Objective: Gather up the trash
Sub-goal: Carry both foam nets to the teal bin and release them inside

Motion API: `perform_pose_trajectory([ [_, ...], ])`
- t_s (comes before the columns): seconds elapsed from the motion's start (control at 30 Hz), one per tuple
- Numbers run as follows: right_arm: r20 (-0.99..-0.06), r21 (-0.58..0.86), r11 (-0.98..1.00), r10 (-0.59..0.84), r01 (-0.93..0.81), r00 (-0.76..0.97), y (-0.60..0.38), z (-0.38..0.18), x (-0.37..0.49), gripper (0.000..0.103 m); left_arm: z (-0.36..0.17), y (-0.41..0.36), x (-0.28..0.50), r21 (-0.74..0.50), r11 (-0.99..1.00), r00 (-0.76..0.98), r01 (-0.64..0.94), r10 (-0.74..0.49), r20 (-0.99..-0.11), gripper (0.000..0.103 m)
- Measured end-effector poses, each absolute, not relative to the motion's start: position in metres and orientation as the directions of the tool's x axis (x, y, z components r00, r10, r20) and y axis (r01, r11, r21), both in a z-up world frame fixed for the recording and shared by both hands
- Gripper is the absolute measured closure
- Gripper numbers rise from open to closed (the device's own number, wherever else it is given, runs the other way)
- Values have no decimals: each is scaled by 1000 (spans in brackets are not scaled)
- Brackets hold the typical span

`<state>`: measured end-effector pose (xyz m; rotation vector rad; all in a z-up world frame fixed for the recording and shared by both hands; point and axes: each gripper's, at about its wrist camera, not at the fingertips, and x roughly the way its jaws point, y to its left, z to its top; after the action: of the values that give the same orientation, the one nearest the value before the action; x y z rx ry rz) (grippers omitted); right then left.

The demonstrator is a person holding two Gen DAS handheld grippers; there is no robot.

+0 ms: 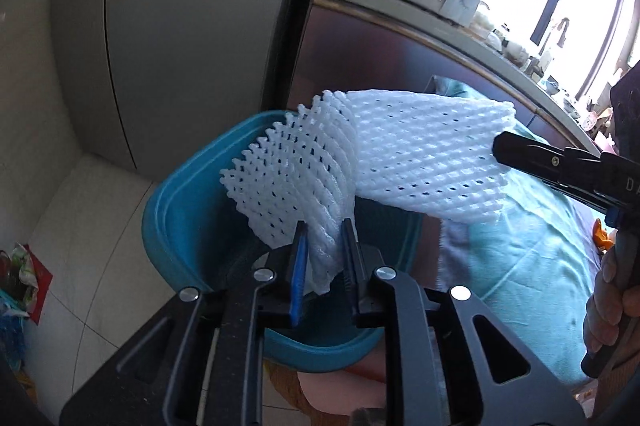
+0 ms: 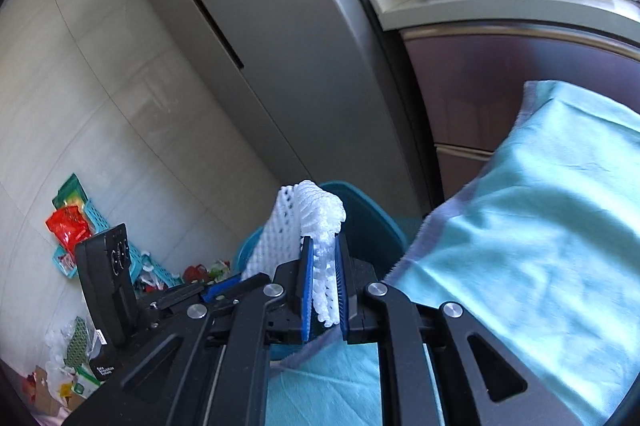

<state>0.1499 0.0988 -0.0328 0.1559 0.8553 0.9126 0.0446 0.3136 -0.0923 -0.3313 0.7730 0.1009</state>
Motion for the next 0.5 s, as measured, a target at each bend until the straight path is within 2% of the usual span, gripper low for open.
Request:
perform_pose_trajectory([
  [0.2, -639, 446, 637, 719, -629, 275, 121, -49, 152, 89, -109, 315, 55, -255, 937, 693, -238, -21, -721, 80],
  [0.3, -660, 448, 644, 706, -620, 256, 126, -56, 155, 80, -113, 315, 60, -250, 937, 689, -244, -14, -724, 74],
  [0.5, -652, 454, 645, 711, -614, 264, 116, -56, 152, 80, -115, 316, 59, -258, 934, 694, -249, -14, -720, 72],
])
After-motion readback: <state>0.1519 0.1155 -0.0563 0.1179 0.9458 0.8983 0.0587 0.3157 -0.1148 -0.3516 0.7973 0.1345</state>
